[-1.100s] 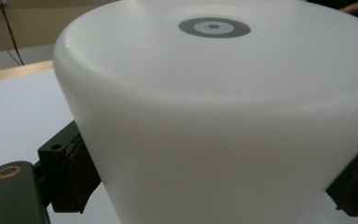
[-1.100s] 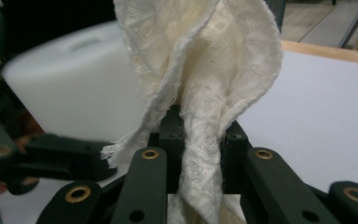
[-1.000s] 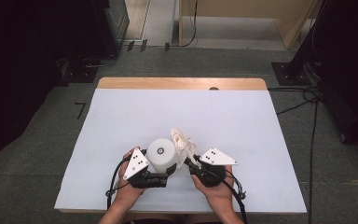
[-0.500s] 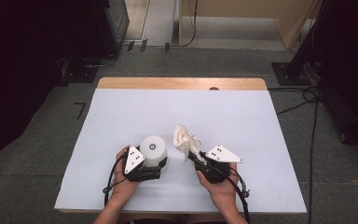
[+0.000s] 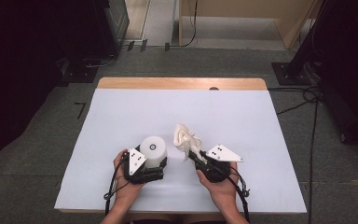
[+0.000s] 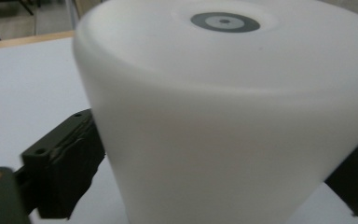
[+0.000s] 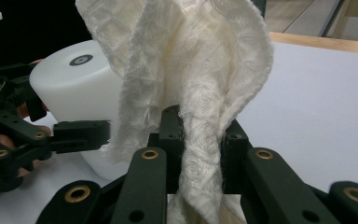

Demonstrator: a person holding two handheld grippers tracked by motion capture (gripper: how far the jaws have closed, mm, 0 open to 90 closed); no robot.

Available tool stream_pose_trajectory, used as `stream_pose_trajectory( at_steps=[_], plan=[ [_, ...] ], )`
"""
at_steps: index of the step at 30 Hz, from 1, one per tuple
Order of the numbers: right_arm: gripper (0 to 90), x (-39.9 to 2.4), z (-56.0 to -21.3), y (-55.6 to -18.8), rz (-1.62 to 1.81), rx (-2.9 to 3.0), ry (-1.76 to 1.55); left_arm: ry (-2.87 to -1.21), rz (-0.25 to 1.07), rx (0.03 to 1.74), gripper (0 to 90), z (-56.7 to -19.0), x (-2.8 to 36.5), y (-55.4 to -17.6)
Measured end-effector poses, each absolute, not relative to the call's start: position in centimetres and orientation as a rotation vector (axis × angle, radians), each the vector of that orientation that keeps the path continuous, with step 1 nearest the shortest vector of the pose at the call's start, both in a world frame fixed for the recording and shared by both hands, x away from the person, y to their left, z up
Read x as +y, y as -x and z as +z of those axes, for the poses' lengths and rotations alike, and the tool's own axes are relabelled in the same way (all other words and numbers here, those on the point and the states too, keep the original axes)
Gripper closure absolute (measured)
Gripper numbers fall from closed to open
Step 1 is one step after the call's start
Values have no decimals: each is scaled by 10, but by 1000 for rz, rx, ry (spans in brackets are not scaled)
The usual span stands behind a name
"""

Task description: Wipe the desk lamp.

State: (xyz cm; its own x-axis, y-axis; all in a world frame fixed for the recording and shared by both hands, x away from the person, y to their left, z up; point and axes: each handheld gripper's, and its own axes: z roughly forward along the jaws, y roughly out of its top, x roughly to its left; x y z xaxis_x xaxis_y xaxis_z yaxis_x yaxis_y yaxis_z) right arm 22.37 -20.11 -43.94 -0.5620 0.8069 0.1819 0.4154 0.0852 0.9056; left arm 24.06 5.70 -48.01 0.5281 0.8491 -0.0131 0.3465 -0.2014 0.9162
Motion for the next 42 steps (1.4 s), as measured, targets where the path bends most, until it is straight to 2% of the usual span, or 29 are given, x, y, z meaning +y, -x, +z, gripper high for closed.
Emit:
stream_pose_trajectory(
  at_steps=[1, 2, 6, 9, 18, 25, 33, 42],
  plan=[
    [763, -201, -439, -224, 1472, 2005, -1207, -1782, 628, 1004, 34, -480, 56, -241],
    [763, -200, -440, -224, 1470, 2011, -1196, -1782, 625, 1008, 71, -481, 55, -241],
    [763, -196, -442, -224, 1468, 2028, -1191, -1791, 608, 996, 79, -479, 58, -241],
    [764, -191, -439, -222, 1470, 2038, -1159, -1774, 512, 960, 81, -473, 68, -240],
    [763, -170, -438, -216, 1469, 2090, -1060, -1724, 395, 809, 82, -458, 70, -230],
    [763, -167, -449, -216, 1439, 2133, -1105, -1642, 362, 807, 83, -448, 79, -232],
    [763, -164, -454, -219, 1425, 2167, -1109, -1635, 368, 817, 83, -446, 82, -235],
    [764, -173, -446, -219, 1453, 2100, -1129, -1745, 407, 769, 83, -457, 65, -232]
  ],
)
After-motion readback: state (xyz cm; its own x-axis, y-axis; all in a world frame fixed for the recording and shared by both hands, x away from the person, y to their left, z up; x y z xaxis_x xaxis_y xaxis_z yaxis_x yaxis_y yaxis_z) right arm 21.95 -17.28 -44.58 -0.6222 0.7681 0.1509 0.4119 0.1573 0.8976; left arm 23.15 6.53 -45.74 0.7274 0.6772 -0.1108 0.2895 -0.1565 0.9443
